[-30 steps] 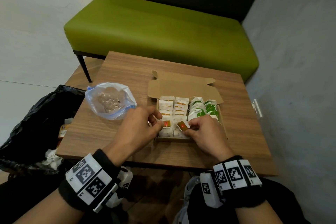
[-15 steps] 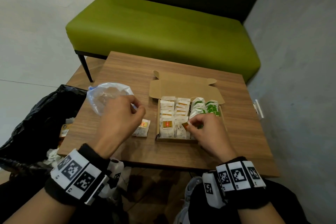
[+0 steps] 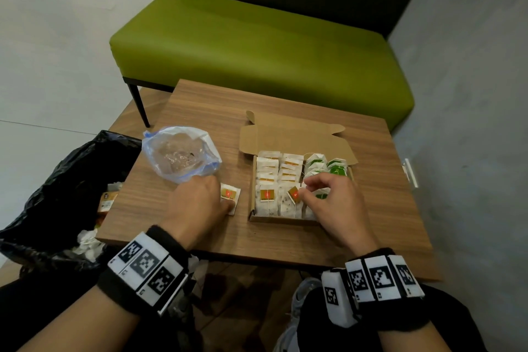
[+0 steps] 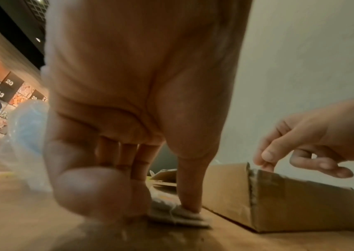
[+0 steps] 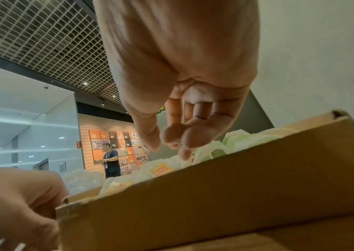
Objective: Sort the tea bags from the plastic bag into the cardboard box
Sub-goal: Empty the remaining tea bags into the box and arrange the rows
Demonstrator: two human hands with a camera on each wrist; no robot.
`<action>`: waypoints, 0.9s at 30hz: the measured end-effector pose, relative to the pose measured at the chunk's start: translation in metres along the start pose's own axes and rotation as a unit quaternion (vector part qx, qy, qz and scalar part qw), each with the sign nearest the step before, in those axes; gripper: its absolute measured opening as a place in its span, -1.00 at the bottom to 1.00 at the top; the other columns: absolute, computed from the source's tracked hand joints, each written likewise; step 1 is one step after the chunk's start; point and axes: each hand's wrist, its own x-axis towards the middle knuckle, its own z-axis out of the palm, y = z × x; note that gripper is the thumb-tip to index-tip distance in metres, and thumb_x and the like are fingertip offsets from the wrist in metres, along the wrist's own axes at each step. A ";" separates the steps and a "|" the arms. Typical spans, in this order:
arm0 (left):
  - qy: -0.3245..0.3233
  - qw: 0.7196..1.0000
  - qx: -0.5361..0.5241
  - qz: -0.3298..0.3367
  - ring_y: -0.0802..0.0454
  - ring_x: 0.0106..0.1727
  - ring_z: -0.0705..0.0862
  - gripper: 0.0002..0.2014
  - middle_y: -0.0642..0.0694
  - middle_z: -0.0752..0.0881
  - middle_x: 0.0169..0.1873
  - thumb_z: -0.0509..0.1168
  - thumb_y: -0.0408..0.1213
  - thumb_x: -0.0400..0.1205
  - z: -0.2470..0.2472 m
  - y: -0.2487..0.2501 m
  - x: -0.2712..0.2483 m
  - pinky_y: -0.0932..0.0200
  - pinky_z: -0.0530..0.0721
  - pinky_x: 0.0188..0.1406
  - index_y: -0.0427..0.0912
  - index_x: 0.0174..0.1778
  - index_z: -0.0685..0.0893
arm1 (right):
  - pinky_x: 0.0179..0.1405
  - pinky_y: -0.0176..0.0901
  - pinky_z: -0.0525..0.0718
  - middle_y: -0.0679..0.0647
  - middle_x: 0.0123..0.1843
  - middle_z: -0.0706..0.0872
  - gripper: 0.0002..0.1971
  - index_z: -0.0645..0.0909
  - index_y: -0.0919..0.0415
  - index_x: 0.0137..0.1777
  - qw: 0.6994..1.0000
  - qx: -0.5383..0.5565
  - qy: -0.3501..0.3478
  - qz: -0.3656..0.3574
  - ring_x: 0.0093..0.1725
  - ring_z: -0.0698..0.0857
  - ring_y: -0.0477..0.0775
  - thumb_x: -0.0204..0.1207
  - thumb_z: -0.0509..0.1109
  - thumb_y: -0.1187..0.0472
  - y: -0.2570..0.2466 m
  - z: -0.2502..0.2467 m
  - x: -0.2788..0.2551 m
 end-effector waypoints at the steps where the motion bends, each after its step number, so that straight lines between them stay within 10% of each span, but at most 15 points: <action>1: -0.014 1.000 -0.008 -0.002 -0.03 -0.10 0.67 -0.69 -0.08 0.70 -0.08 0.39 0.11 0.57 0.001 0.000 0.002 0.06 0.70 -0.13 -0.07 -0.06 0.60 | -0.22 -0.49 0.44 -0.17 0.02 0.79 -0.74 0.76 0.00 0.18 1.000 0.003 0.007 -0.001 0.00 0.69 -0.25 0.52 0.53 0.00 0.000 0.000 0.000; 11: 0.023 0.982 -0.184 0.017 0.13 -0.33 0.63 -0.81 0.01 0.67 -0.33 0.44 -0.15 0.58 -0.022 -0.001 0.000 0.19 0.47 -0.42 -0.05 -0.27 0.57 | -0.14 -0.11 0.78 -0.21 -0.17 0.80 -0.90 0.80 0.00 -0.01 0.992 0.121 0.043 -0.012 -0.16 0.75 -0.24 0.50 0.54 0.10 -0.002 0.000 -0.001; 19: -0.021 0.806 -0.587 0.066 -0.03 -0.42 0.74 -0.80 -0.16 0.79 -0.34 0.47 -0.39 0.56 -0.026 0.027 -0.024 0.12 0.65 -0.54 -0.37 -0.10 0.57 | -0.64 -0.19 0.59 0.14 -0.13 0.83 -0.80 0.73 0.12 0.10 0.929 0.363 -0.074 0.000 -0.60 0.61 -0.01 0.52 0.53 0.10 -0.034 0.008 -0.012; 27: -0.048 0.821 -0.561 0.098 0.17 -0.41 0.74 -0.79 -0.12 0.82 -0.20 0.50 -0.26 0.55 -0.020 0.038 -0.030 0.35 0.58 -0.55 -0.27 -0.02 0.66 | -0.69 -0.29 0.49 -0.14 -0.47 0.69 -0.90 0.73 0.17 -0.19 0.937 0.339 -0.074 -0.038 -0.62 0.55 -0.10 0.57 0.50 0.30 -0.030 0.002 -0.012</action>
